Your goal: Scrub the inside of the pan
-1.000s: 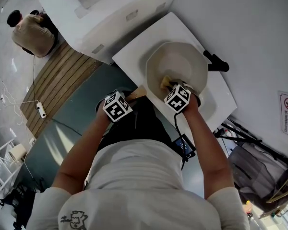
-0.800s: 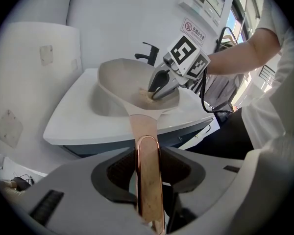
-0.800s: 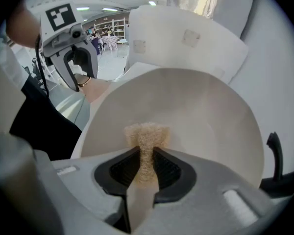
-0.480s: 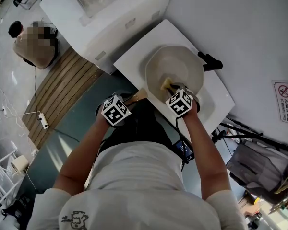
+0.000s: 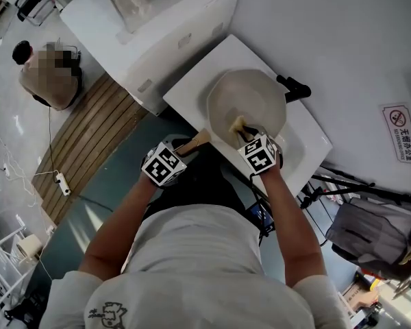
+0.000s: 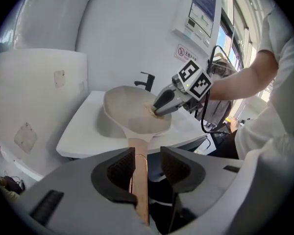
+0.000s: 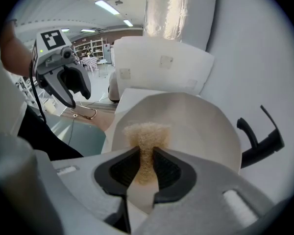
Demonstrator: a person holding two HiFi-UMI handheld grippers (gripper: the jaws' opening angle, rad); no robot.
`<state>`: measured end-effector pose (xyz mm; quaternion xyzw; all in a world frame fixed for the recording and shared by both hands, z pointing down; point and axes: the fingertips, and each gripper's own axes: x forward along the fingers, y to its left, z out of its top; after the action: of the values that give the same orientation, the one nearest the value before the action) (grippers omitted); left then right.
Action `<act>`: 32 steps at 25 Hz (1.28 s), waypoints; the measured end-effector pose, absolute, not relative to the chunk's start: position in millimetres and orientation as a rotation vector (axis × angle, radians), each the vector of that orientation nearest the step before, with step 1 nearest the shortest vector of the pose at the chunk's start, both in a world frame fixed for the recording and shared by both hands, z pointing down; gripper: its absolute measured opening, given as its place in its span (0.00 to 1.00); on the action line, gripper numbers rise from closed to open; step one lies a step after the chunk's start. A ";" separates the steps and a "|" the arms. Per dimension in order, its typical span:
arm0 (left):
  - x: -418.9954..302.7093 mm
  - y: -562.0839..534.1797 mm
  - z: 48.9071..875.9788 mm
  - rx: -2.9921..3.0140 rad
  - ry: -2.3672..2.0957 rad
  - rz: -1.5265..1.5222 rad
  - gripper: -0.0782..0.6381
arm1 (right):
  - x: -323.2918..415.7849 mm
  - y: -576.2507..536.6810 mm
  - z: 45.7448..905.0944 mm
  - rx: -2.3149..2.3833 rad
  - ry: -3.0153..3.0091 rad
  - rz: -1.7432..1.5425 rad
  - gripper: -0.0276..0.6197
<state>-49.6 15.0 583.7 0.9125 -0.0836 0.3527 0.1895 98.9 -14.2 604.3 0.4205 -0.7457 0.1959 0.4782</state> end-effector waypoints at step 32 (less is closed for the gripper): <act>-59.0 76.7 348.2 2.857 -0.387 0.252 0.11 | 90.2 96.0 358.5 1.497 -2.258 0.310 0.17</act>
<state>-59.0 76.7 348.2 0.9797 -0.1326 0.0863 0.1233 90.2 96.0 358.5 0.5372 -0.8103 0.1112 0.2061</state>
